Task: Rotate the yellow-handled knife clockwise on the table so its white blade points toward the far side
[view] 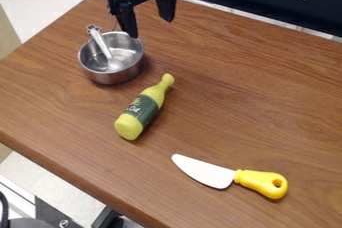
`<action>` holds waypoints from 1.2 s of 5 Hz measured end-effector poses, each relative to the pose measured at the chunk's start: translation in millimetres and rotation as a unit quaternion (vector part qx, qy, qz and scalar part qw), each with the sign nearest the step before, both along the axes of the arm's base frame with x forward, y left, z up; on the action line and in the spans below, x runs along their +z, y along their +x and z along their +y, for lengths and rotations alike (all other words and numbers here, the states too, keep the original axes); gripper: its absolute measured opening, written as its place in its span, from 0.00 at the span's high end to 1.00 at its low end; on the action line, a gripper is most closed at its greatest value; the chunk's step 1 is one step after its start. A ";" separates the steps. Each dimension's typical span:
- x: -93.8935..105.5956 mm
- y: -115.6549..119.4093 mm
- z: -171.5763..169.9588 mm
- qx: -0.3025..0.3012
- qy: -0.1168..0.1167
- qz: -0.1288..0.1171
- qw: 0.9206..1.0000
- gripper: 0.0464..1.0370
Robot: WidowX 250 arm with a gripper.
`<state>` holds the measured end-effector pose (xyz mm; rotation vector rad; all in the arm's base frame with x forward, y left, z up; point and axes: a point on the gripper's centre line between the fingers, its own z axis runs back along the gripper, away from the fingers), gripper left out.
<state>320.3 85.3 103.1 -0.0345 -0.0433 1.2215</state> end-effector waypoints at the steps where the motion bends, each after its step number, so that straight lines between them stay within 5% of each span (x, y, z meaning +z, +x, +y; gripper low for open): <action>1: -11.7 -3.2 -1.9 0.001 -0.007 0.020 1.000 0.04; 2: -10.0 -10.2 -5.3 0.029 -0.022 0.054 0.998 0.04; 3: -3.9 -11.0 -8.9 0.069 -0.042 0.062 0.995 0.04; 4: 6.9 -17.1 -15.5 0.122 -0.063 0.042 0.990 0.04; 5: 11.5 -36.7 -37.4 0.197 -0.089 0.036 0.976 0.04; 6: 6.7 -53.5 -63.9 0.248 -0.099 0.061 0.962 0.04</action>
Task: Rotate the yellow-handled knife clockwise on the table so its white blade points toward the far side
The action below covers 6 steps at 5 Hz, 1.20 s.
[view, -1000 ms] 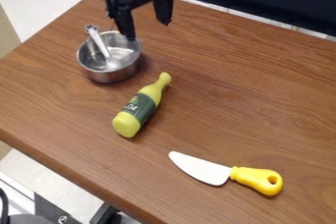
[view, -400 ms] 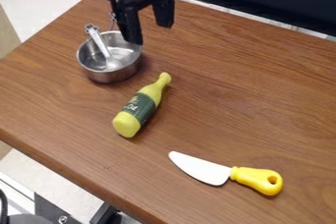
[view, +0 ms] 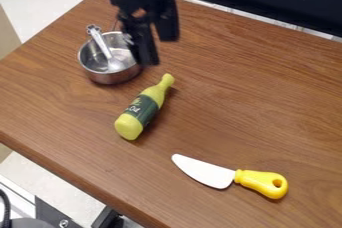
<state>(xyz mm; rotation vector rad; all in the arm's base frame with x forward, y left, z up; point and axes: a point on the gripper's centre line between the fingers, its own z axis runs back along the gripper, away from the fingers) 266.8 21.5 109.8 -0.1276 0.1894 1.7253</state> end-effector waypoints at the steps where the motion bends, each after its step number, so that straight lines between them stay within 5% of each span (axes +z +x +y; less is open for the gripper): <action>1: -10.3 -22.1 -33.1 0.020 -0.005 -0.005 1.000 0.04; 3: -35.2 -39.2 -69.8 0.065 -0.011 -0.016 0.998 0.04; 4: -41.0 -38.2 -88.1 0.090 0.004 -0.033 0.995 0.04; 6: -62.8 -37.7 -112.5 0.114 0.027 -0.029 0.993 0.04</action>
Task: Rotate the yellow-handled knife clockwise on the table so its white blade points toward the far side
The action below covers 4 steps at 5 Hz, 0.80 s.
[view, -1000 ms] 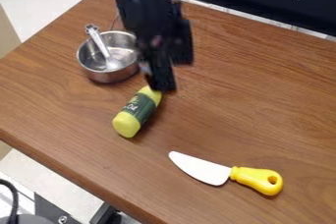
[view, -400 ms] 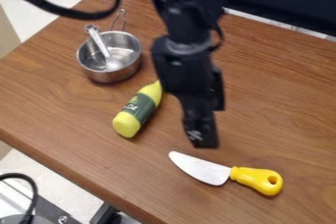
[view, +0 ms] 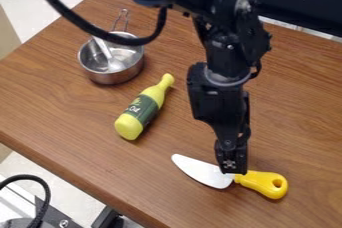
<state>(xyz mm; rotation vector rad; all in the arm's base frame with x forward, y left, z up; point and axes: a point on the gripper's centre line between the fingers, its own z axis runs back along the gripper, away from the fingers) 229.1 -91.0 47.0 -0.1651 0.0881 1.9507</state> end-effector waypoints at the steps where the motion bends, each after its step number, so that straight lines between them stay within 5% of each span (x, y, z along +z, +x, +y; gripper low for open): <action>1: -11.1 -2.5 -5.5 0.019 0.006 0.016 1.000 0.04; 3: -23.8 -7.3 -23.5 0.010 0.018 0.016 1.000 0.07; 4: -33.5 -10.8 -30.8 0.000 0.032 0.023 0.999 0.34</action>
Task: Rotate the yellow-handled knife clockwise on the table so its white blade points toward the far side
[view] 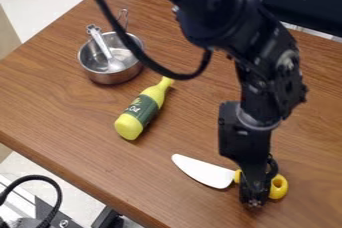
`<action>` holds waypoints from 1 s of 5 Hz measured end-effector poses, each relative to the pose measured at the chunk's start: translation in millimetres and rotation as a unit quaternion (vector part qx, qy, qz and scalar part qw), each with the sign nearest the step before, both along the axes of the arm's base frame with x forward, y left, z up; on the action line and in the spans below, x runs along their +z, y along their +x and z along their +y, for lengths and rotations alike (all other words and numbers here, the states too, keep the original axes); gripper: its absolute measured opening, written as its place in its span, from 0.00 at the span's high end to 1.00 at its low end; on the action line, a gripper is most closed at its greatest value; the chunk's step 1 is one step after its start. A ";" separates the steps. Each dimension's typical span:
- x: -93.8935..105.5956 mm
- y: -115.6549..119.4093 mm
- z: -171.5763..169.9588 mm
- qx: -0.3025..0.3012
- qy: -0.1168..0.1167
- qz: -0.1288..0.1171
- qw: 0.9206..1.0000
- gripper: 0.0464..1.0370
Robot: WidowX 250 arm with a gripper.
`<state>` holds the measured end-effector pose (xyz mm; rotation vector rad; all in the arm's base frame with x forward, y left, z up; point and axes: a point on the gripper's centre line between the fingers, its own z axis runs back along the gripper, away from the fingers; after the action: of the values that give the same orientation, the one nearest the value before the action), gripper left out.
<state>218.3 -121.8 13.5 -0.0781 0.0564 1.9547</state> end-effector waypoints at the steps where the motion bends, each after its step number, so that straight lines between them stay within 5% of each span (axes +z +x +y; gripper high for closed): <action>1: -0.8 -0.5 -3.1 -0.004 0.004 -0.009 1.000 0.65; 3: 3.0 -1.5 -0.9 -0.104 0.015 0.029 0.994 0.70; 4: 14.5 2.3 0.7 -0.200 0.033 0.044 0.978 0.70; 5: 23.7 5.6 11.4 -0.295 0.050 0.071 0.952 0.70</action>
<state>223.9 -110.4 37.2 0.1336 0.0668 1.3579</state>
